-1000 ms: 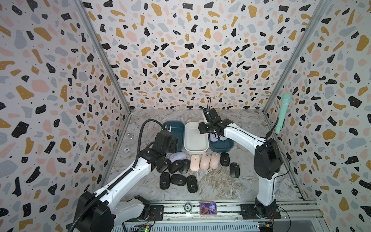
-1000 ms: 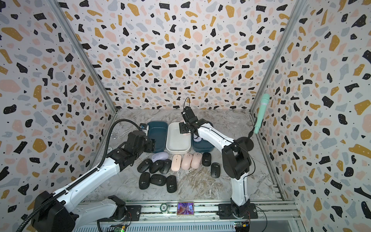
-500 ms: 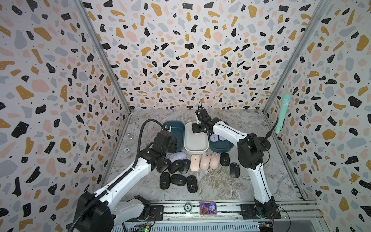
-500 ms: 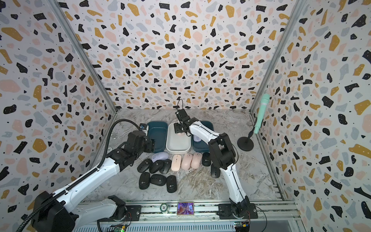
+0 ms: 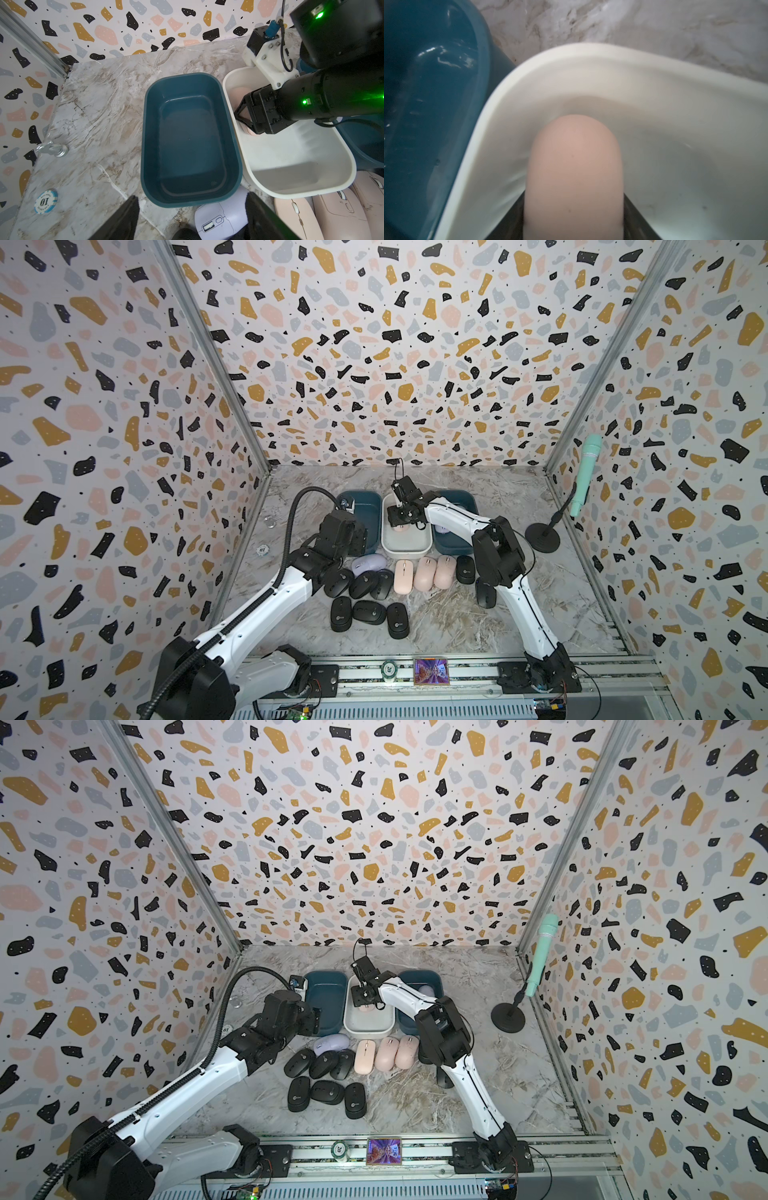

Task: Place the mice by color into the storage box
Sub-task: Place the mouse in the storage box.

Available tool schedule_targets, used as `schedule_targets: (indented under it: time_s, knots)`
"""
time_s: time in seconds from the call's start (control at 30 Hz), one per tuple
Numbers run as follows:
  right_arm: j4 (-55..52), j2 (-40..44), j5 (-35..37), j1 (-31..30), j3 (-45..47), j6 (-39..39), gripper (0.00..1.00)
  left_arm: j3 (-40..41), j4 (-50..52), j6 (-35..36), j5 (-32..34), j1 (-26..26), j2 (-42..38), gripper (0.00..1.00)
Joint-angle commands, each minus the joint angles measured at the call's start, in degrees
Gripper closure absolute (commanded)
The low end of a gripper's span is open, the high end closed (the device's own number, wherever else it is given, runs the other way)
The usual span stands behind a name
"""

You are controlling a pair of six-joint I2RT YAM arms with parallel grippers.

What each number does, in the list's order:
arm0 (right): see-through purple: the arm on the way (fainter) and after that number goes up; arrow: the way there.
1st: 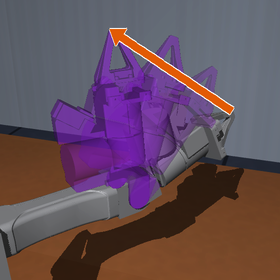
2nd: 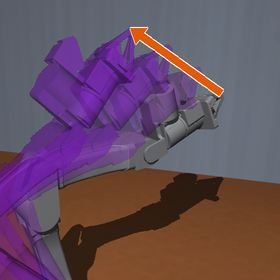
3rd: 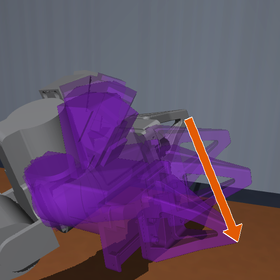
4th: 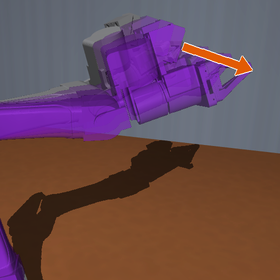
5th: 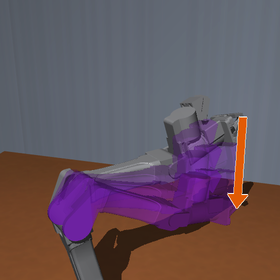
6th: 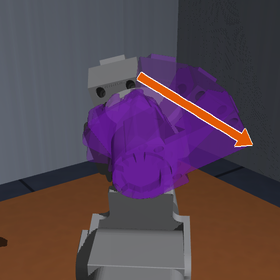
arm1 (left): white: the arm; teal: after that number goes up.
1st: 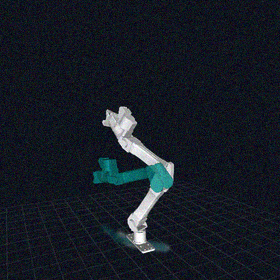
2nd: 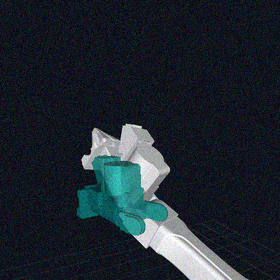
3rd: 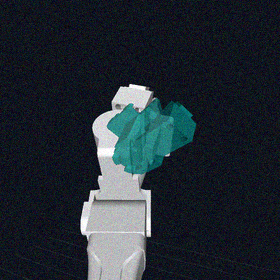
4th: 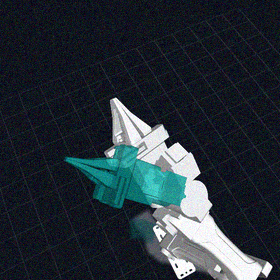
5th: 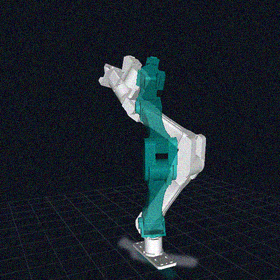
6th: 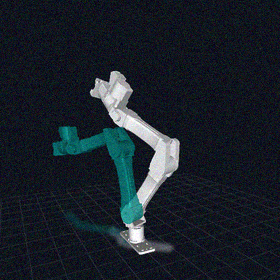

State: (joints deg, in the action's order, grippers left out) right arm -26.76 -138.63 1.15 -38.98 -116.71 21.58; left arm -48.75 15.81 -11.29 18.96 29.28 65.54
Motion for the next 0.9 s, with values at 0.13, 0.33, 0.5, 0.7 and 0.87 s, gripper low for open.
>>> schedule_targets:
  time_s: [0.13, 0.33, 0.5, 0.7, 0.87]
  knots:
    - [-1.17, 0.75, 1.44, -0.28, -2.12, 0.61, 0.46, -0.12, -1.36, 0.64, -1.38, 0.17, -0.67, 0.21]
    - [-1.45, 0.09, 1.47, -0.31, -2.20, 0.91, 0.41, 0.15, -1.20, 0.79, -1.57, 0.17, -1.54, 0.21]
    - [-1.62, -0.60, 1.03, -0.31, -2.96, 1.08, 0.39, 0.38, -1.58, 1.24, -1.48, 0.15, -1.64, 0.21]
    - [-1.56, 0.38, 0.70, -0.04, -3.66, 0.57, 0.30, 0.16, -1.57, 1.29, -1.76, 0.22, -0.94, 0.21]
    - [-0.80, 4.72, 1.31, 0.05, -2.80, -0.12, 0.29, 0.15, -1.66, 1.26, -1.65, 0.19, -0.67, 0.21]
